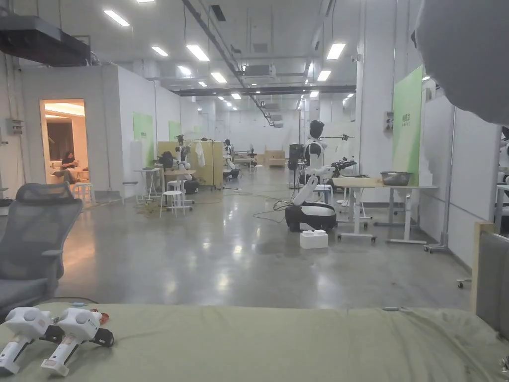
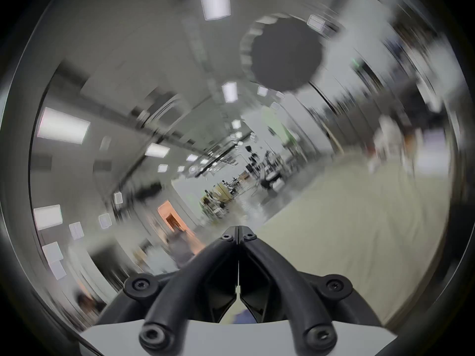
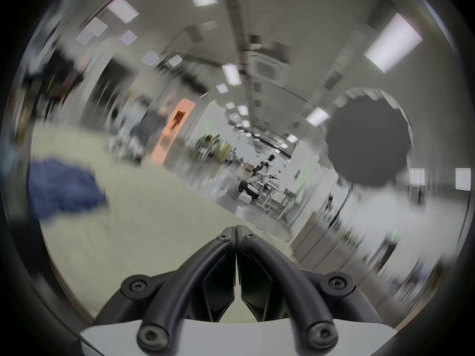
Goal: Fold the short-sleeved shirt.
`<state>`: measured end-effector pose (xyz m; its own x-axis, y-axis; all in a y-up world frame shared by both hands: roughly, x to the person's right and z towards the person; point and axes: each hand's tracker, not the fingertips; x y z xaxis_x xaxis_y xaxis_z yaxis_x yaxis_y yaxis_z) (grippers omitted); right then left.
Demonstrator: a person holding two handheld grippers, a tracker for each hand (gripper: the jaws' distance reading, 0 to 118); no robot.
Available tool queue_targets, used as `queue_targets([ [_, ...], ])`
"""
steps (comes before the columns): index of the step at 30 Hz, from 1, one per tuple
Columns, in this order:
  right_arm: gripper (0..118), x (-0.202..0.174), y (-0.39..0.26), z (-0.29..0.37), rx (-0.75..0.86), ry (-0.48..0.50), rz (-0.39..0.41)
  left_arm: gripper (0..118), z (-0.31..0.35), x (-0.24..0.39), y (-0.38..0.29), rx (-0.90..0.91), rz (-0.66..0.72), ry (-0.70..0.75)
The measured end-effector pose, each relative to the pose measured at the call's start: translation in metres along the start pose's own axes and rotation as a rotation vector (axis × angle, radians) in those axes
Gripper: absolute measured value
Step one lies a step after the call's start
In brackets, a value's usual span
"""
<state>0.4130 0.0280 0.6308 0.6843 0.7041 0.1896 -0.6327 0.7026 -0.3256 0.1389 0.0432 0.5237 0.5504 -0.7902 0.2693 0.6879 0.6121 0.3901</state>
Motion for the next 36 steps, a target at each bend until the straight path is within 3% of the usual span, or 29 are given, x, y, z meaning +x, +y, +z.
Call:
queue_targets([
  [2, 0, -0.024, -0.008, -0.008, -0.062, 0.092, 0.321, 0, -0.002, 0.033, -0.017, -0.032, -0.272, -0.059],
  [5, 0, -0.061, -0.031, -0.006, -0.03, 0.157, 0.706, 0, 0.001, 0.074, -0.048, -0.048, -0.496, -0.271],
  [7, 0, -0.081, -0.046, -0.001, -0.008, 0.213, 0.92, 0, 0.005, 0.097, -0.065, -0.072, -0.628, -0.376],
  [8, 0, -0.089, -0.056, 0.003, 0.013, 0.241, 1.018, 0, 0.008, 0.106, -0.074, -0.057, -0.69, -0.387],
  [10, 0, -0.093, -0.062, 0.009, 0.049, 0.332, 1.072, 0, 0.011, 0.11, -0.079, -0.026, -0.735, -0.331],
  [12, 0, -0.085, -0.055, 0.01, 0.042, 0.311, 0.925, 0, 0.004, 0.097, -0.067, -0.069, -0.594, -0.27],
  [15, 0, -0.056, -0.033, 0.001, 0.015, 0.19, 0.548, 0, -0.01, 0.045, -0.033, -0.149, -0.066, -0.183],
  [18, 0, -0.015, -0.018, -0.002, -0.001, 0.05, -0.075, 0, -0.011, -0.023, -0.029, -0.139, 0.559, -0.116],
  [20, 0, 0.012, -0.029, -0.002, -0.023, 0.034, -0.479, 0, -0.007, -0.051, -0.05, -0.087, 0.969, -0.126],
  [22, 0, 0.025, -0.044, 0.0, -0.027, 0.05, -0.753, 0, 0.0, -0.056, -0.074, -0.024, 1.17, -0.16],
  [23, 0, 0.029, -0.052, 0.0, -0.045, 0.065, -0.851, 0, 0.004, -0.055, -0.079, -0.017, 1.148, -0.141],
  [25, 0, 0.032, -0.066, 0.001, -0.035, 0.115, -0.985, 0, 0.01, -0.049, -0.072, -0.046, 1.037, -0.099],
  [26, 0, 0.033, -0.069, 0.0, -0.055, 0.096, -1.012, 0, 0.011, -0.045, -0.066, -0.054, 0.998, -0.093],
  [28, 0, 0.03, -0.065, 0.001, -0.113, 0.038, -0.978, 0, 0.012, -0.045, -0.062, -0.056, 0.999, -0.092],
  [31, 0, 0.024, -0.062, 0.007, -0.065, -0.019, -0.846, 0, 0.013, -0.048, -0.058, -0.028, 1.025, -0.101],
  [33, 0, 0.022, -0.059, 0.009, -0.067, -0.01, -0.861, 0, 0.013, -0.047, -0.053, -0.025, 1.007, -0.092],
  [36, 0, 0.028, -0.059, 0.011, -0.024, 0.031, -0.955, 0, 0.012, -0.046, -0.049, -0.032, 0.959, -0.071],
])
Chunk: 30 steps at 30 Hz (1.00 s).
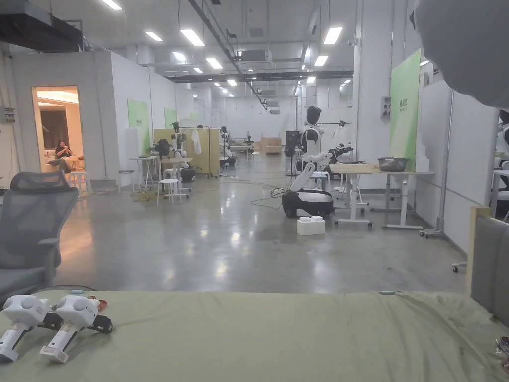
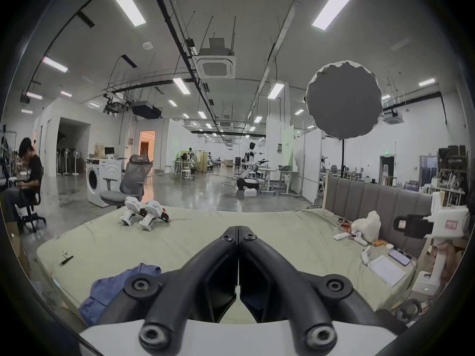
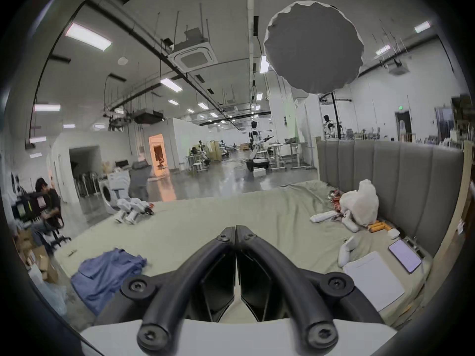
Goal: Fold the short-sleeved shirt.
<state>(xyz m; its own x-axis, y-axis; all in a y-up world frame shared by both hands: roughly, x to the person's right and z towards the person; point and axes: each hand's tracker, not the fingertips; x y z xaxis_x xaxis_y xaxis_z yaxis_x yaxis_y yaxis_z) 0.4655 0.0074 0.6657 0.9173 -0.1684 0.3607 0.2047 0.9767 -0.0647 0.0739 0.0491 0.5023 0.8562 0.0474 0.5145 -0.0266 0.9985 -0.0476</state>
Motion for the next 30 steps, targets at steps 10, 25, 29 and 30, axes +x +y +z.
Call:
queue_targets([
  [10, 0, -0.012, 0.006, 0.006, 0.04, -0.029, 0.114, 0, -0.001, 0.008, 0.001, 0.001, -0.049, -0.01],
  [25, 0, -0.015, 0.007, 0.009, 0.051, -0.026, 0.13, 0, 0.0, 0.007, -0.001, -0.005, -0.037, -0.014],
  [29, 0, -0.015, 0.005, 0.009, 0.042, -0.02, 0.119, 0, -0.001, 0.001, -0.002, -0.014, -0.029, -0.023],
  [30, 0, -0.015, 0.005, 0.008, 0.039, -0.02, 0.119, 0, -0.002, -0.002, -0.003, -0.023, -0.02, -0.021],
])
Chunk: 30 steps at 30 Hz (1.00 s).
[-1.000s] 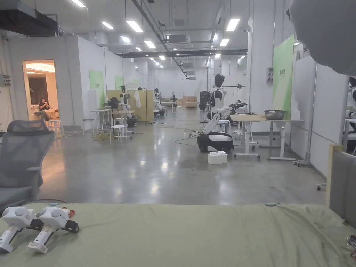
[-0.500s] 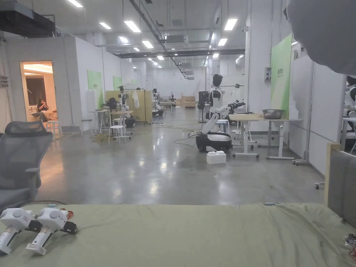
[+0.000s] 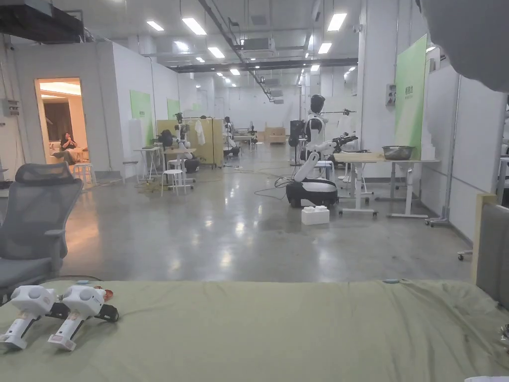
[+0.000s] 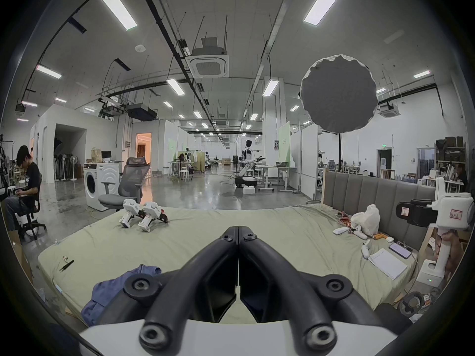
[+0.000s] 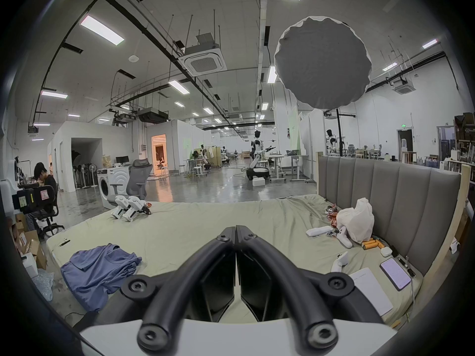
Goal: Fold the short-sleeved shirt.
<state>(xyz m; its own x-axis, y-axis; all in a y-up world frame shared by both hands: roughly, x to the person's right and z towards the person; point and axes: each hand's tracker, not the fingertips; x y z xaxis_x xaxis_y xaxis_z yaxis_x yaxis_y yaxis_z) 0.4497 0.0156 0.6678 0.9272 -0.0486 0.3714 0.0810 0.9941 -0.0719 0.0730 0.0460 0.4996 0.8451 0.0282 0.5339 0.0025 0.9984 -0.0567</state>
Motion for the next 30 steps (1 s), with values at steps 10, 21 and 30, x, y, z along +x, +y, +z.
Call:
queue_targets([
  [10, 0, 0.011, -0.026, -0.01, -0.105, 0.023, -0.067, 80, -0.026, -0.082, -0.036, -0.245, 0.116, 0.064],
  [21, 0, 0.013, -0.071, -0.038, -0.302, 0.008, -0.067, 98, -0.144, -0.186, -0.162, -0.63, 0.189, 0.159],
  [30, 0, 0.018, -0.093, -0.055, -0.43, -0.066, -0.046, 94, -0.232, -0.229, -0.246, -0.83, 0.224, 0.239],
])
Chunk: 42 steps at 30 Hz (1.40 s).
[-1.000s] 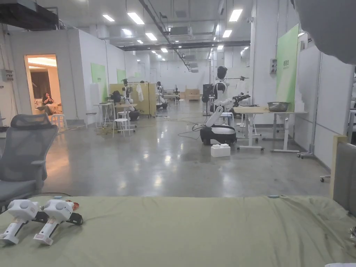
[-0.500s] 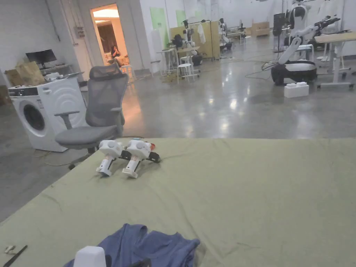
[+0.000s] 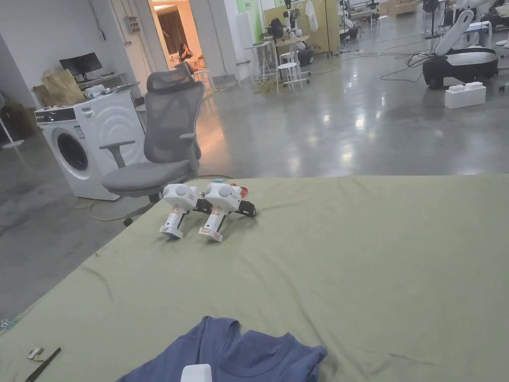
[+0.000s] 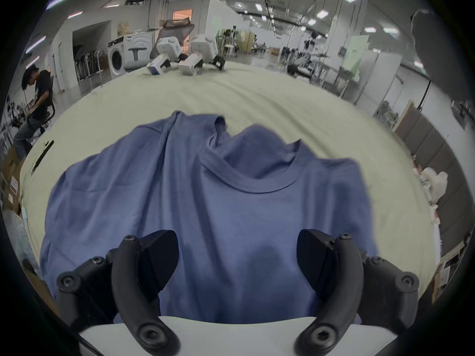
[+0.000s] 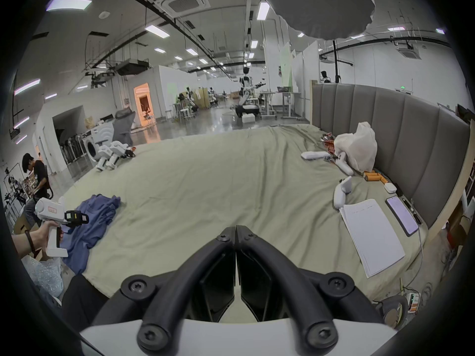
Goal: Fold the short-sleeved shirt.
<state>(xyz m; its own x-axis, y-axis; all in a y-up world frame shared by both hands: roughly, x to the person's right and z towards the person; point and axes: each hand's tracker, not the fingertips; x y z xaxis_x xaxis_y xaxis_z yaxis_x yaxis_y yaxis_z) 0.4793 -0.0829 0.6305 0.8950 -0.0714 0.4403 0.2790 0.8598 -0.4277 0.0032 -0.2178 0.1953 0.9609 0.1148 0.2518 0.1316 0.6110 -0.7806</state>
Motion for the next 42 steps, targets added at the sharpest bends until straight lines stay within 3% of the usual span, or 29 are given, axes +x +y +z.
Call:
queue_targets([
  [2, 0, -0.002, -0.002, -0.001, -0.017, -0.012, 0.022, 82, -0.009, 0.008, -0.006, -0.053, -0.037, 0.078],
  [3, 0, -0.003, -0.004, -0.001, -0.021, -0.016, 0.029, 70, -0.003, 0.012, -0.007, -0.016, -0.087, 0.054],
  [4, 0, -0.004, -0.005, -0.001, -0.028, -0.017, 0.033, 44, 0.001, 0.014, -0.007, 0.002, -0.105, 0.01],
  [5, 0, -0.005, -0.007, 0.0, -0.035, -0.014, 0.033, 6, 0.002, 0.017, -0.005, -0.002, -0.105, 0.025],
  [6, 0, -0.006, -0.009, 0.0, -0.046, -0.006, 0.029, 0, 0.003, 0.02, -0.006, 0.017, -0.135, 0.073],
  [9, 0, -0.01, -0.012, 0.002, -0.064, 0.02, 0.035, 0, -0.007, 0.017, -0.006, -0.019, -0.107, 0.059],
  [13, 0, -0.01, -0.012, 0.009, -0.047, 0.024, 0.059, 0, 0.008, 0.004, 0.007, -0.037, 0.041, -0.016],
  [18, 0, 0.0, -0.01, 0.016, -0.031, 0.043, 0.036, 0, 0.076, -0.004, 0.046, 0.191, 0.25, -0.146],
  [25, 0, 0.016, -0.017, 0.031, -0.007, 0.035, -0.026, 0, 0.153, 0.044, 0.12, 0.443, 0.221, -0.327],
  [29, 0, 0.031, -0.022, 0.044, 0.02, -0.014, -0.079, 0, 0.159, 0.144, 0.158, 0.447, -0.035, -0.389],
  [32, 0, 0.043, -0.026, 0.053, 0.028, -0.049, -0.121, 0, 0.14, 0.233, 0.15, 0.39, -0.204, -0.49],
  [36, 0, 0.057, -0.034, 0.064, 0.023, -0.092, -0.135, 0, 0.096, 0.345, 0.089, 0.24, -0.341, -0.648],
  [42, 0, 0.073, -0.053, 0.086, 0.021, -0.176, -0.16, 0, 0.061, 0.479, -0.056, -0.06, -0.617, -0.862],
])
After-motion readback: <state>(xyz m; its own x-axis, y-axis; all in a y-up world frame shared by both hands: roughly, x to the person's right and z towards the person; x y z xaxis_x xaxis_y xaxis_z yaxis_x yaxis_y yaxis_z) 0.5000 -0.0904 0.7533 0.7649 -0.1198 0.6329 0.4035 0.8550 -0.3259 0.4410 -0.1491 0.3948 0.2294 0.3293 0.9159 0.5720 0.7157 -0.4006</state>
